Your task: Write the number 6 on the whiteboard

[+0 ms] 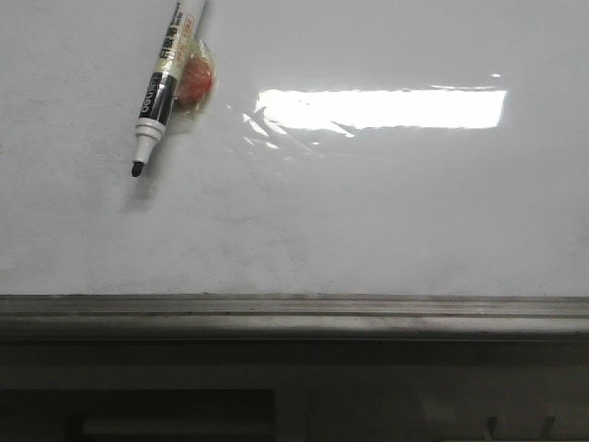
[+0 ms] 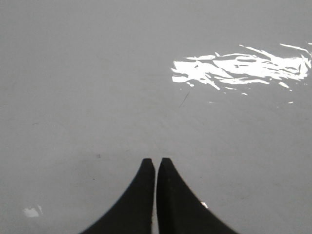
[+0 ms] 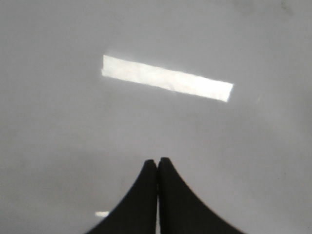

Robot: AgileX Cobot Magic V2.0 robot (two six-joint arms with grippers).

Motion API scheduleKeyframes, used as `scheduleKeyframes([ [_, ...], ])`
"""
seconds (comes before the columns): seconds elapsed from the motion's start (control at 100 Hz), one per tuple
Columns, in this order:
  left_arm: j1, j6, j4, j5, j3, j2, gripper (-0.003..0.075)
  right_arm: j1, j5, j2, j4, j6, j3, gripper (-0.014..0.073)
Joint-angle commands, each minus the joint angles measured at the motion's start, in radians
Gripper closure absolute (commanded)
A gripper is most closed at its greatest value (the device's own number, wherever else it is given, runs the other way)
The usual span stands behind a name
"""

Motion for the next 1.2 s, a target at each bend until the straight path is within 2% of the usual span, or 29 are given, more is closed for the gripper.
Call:
scheduleKeyframes([
  [0.0,-0.001,-0.002,-0.006,-0.074,0.047,-0.032,0.0740,-0.004,-0.082,-0.018,-0.007,0.002,0.021,0.0638],
  [0.93,-0.001,-0.002,-0.006,-0.086,0.047,-0.032,0.0740,-0.004,-0.091,-0.018,-0.007,0.002,0.021,0.0638],
  [1.08,-0.001,-0.002,-0.061,-0.086,0.047,-0.032,0.0740,-0.004,-0.089,-0.018,0.055,0.002,0.021,0.0638],
  [1.19,-0.001,-0.002,-0.204,-0.086,0.047,-0.032,0.0740,-0.004,-0.095,-0.018,0.171,0.002,0.021,0.0638],
])
